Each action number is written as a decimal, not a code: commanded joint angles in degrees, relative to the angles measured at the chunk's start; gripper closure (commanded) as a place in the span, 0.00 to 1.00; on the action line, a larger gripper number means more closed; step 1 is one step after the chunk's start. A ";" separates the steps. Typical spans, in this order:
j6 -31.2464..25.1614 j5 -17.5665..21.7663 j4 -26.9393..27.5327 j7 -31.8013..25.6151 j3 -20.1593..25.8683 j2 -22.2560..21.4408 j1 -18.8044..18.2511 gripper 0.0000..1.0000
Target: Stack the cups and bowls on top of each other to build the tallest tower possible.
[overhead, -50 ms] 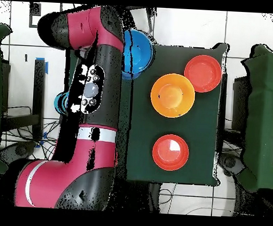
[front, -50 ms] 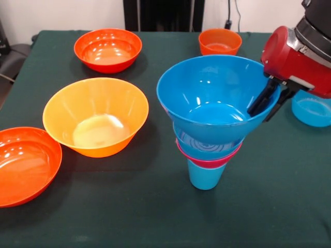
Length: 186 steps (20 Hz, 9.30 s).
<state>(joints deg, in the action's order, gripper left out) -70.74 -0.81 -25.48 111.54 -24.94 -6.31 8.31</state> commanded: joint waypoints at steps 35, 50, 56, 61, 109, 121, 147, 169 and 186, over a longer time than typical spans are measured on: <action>-2.44 -1.12 3.19 12.11 -4.09 7.51 0.36 1.00; -3.28 -3.14 2.81 12.34 -4.05 7.38 0.59 1.00; -3.97 -4.05 2.46 12.31 -4.32 7.15 0.78 1.00; -4.03 -4.91 2.03 12.56 -4.47 7.09 1.04 1.00; 2.29 -5.01 -7.08 12.47 -2.15 3.65 2.07 1.00; 1.88 -6.65 -4.28 13.87 -2.78 5.44 2.19 1.00; 5.31 -6.59 -5.52 12.85 -2.01 5.33 2.12 1.00; 7.03 -6.38 -9.44 11.92 -1.70 4.11 2.19 1.00; 10.40 -6.63 -14.31 11.22 -0.77 2.43 2.46 1.00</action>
<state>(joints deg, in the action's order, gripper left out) -64.24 -6.57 -33.04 113.63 -32.14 -3.17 10.45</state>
